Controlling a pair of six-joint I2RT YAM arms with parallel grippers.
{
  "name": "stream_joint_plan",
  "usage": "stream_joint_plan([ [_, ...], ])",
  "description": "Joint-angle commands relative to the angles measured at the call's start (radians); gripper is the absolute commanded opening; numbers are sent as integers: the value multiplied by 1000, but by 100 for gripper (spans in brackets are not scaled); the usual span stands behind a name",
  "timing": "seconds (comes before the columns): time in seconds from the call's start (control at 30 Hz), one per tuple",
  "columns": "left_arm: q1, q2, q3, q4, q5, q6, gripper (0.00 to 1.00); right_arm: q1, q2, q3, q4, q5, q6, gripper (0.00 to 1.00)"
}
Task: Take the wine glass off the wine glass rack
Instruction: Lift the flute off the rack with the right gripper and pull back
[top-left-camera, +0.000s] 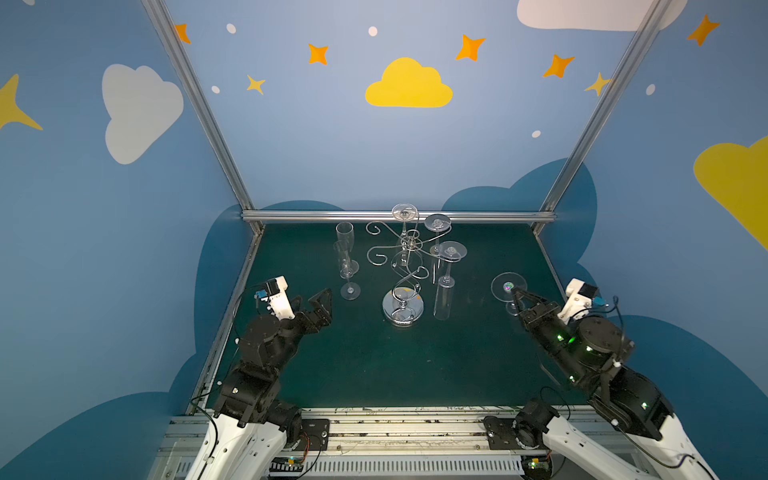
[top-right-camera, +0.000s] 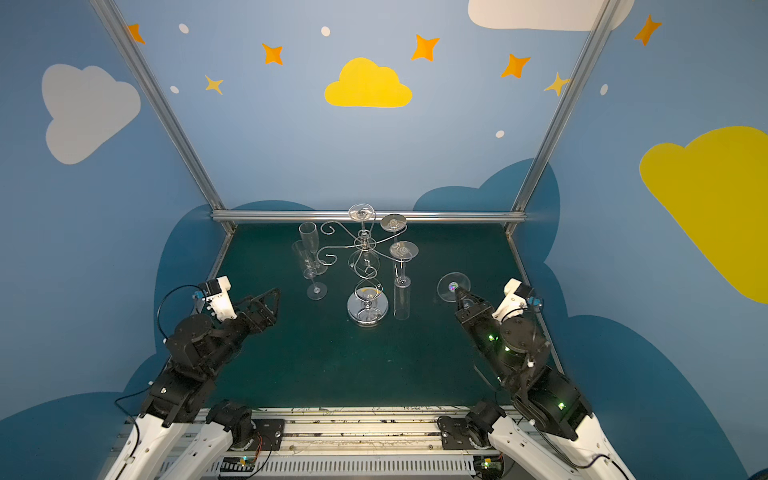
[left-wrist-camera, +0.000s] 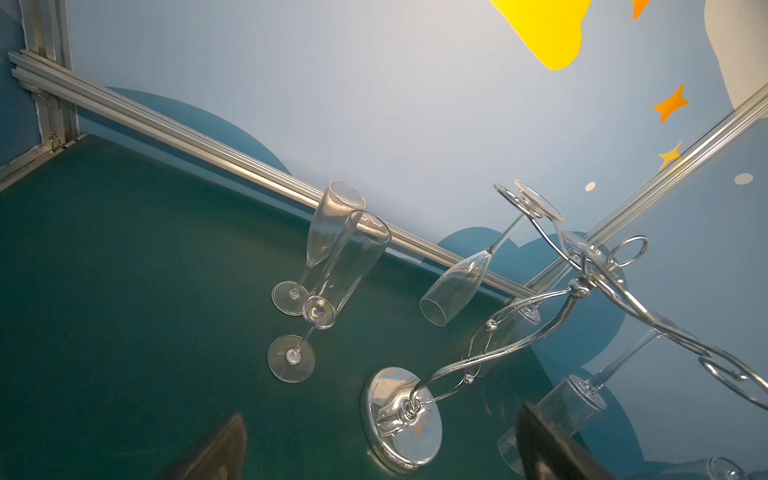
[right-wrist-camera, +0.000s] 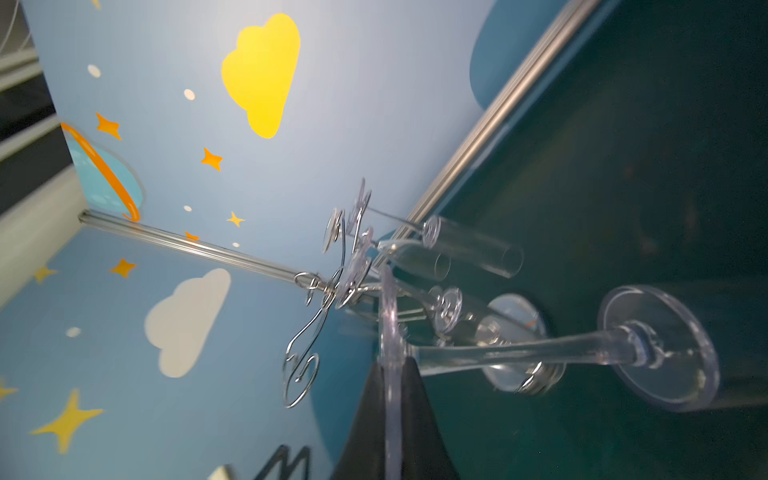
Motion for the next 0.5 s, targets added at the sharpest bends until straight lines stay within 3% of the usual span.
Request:
stream_joint_plan([
  [0.0, 3, 17, 60, -41, 37, 4, 99, -3, 32, 60, 72, 72, -526, 0],
  [0.13, 3, 73, 156, -95, 104, 9, 99, -3, 126, 148, 106, -79, -866, 0],
  [0.37, 3, 174, 311, -154, 293, 7, 98, 15, 274, 249, 111, -377, -1162, 0],
  [0.47, 2, 199, 345, -104, 443, 9, 98, 65, 340, 289, 68, -511, -1312, 0],
])
